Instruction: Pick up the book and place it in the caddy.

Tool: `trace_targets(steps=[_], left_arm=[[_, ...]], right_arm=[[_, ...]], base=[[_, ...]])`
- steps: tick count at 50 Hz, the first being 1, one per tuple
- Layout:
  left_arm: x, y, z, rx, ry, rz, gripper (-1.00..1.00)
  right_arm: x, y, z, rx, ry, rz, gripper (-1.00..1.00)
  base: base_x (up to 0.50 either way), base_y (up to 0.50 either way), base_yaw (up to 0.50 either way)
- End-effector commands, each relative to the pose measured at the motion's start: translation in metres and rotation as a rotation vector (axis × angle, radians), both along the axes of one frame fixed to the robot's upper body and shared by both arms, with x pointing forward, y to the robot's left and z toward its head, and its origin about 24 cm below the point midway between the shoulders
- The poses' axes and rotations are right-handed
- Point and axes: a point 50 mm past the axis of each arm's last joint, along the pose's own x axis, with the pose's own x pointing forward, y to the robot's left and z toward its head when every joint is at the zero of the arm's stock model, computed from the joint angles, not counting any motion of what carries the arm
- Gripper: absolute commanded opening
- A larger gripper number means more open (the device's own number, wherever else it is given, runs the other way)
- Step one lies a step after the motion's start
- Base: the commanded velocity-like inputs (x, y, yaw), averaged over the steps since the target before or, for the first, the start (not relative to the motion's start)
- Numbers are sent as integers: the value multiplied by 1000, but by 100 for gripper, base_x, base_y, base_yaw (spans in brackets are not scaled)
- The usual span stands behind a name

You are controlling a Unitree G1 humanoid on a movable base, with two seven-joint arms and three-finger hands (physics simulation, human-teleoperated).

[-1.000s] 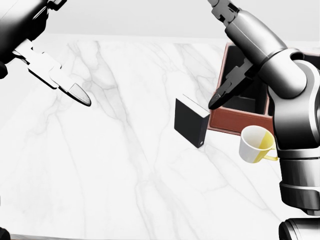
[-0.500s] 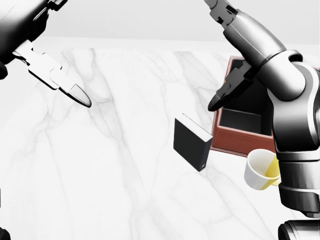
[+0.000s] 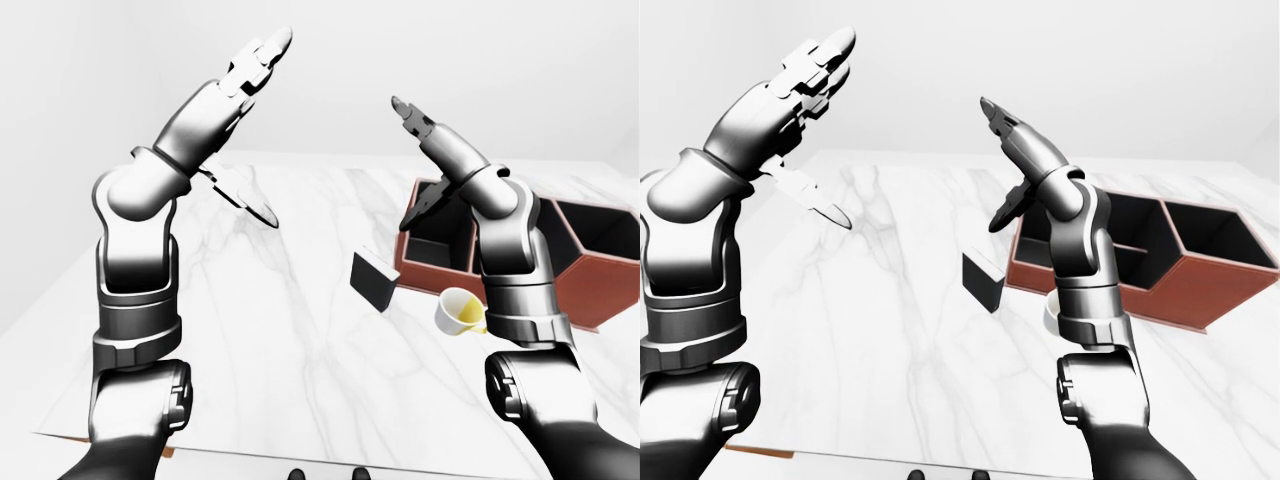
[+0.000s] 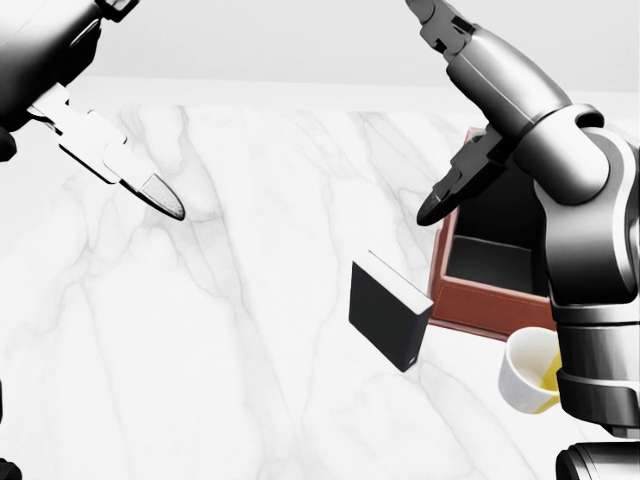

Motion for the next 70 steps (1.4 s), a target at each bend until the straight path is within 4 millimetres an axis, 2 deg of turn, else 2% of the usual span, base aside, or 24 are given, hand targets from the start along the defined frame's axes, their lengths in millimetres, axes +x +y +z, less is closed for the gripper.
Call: trace_targets(steps=[1,7,20,28,29,31,33,39,41,43,57,58,70], left_arm=[[2,0,-1,1,9,1,100],[2,-1,-2,-1,14,0,100],[0,-2,-1,1,5,-8,100],[-4,-1,-1,6,-10,-11,100],[-5,0,-1,6,-12,-11,100],[-6,0,-1,6,-16,-13,100],[-8,0,-1,8,-19,-16,100],[-13,1,-1,14,-34,-18,100],[-15,2,-1,14,-37,-19,100],[-15,2,-2,13,-37,-19,100],[-21,2,-5,20,-45,-26,100],[-21,2,-5,19,-46,-27,100],[-22,4,-8,15,-38,-25,100]], right_arm=[[3,-2,-3,5,11,-12,100],[3,-1,-6,-8,4,-32,100],[-9,16,-19,-144,49,1,100],[-3,29,-37,-204,117,-1,100],[-2,32,-29,-228,111,5,100],[1,33,-40,-212,134,-4,100],[4,36,-35,-234,143,4,100],[12,45,-54,-227,191,-1,100],[13,45,-73,-196,220,-18,100],[16,47,-67,-219,224,-12,100],[30,45,-108,-182,324,-80,100],[30,41,-125,-156,348,-114,100],[40,30,-140,-145,385,-211,100]], base=[[4,0,0],[1,0,0],[0,0,0],[0,0,0],[0,0,0],[0,0,0],[0,0,0],[0,0,0],[0,0,0],[0,0,0],[0,0,0],[0,0,0],[0,0,0]])
